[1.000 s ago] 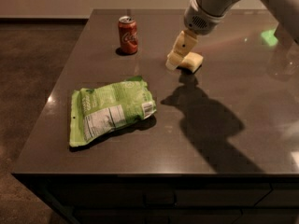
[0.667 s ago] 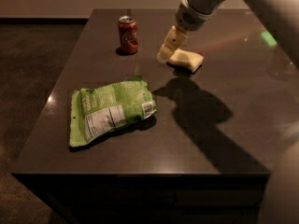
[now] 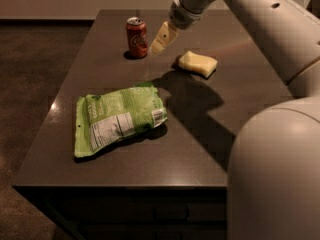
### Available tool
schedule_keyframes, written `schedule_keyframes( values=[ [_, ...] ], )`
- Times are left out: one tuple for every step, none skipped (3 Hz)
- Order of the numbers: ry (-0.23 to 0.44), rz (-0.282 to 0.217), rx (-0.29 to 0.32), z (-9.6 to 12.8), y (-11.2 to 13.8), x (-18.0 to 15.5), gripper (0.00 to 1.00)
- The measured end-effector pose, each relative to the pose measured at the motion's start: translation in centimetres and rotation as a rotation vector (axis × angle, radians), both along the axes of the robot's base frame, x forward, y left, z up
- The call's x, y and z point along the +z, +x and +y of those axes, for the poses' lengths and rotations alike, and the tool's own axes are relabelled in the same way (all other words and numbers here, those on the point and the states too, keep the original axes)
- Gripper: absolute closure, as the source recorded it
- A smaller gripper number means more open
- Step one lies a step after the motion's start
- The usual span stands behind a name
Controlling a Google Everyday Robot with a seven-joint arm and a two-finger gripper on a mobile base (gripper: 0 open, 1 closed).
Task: Move coke can near green rice chip bag
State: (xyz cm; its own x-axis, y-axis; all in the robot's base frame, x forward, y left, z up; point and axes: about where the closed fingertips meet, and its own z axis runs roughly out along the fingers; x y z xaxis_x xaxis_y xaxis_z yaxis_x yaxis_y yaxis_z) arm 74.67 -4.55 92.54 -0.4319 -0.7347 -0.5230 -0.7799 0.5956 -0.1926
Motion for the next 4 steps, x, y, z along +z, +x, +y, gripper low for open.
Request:
schedule_keyframes(
  values=[
    [0.036,-0.005,-0.028,2.6,2.4,-0.4,0.00],
    [0.072,-0.006,-0.034,5.2,4.2,-0.6,0.00],
    [0.085,-0.021,-0.038,6.9,5.7,-0.6,0.00],
    [0.093,-0.026,-0.036,8.2,6.9,-0.7,0.00]
  ],
)
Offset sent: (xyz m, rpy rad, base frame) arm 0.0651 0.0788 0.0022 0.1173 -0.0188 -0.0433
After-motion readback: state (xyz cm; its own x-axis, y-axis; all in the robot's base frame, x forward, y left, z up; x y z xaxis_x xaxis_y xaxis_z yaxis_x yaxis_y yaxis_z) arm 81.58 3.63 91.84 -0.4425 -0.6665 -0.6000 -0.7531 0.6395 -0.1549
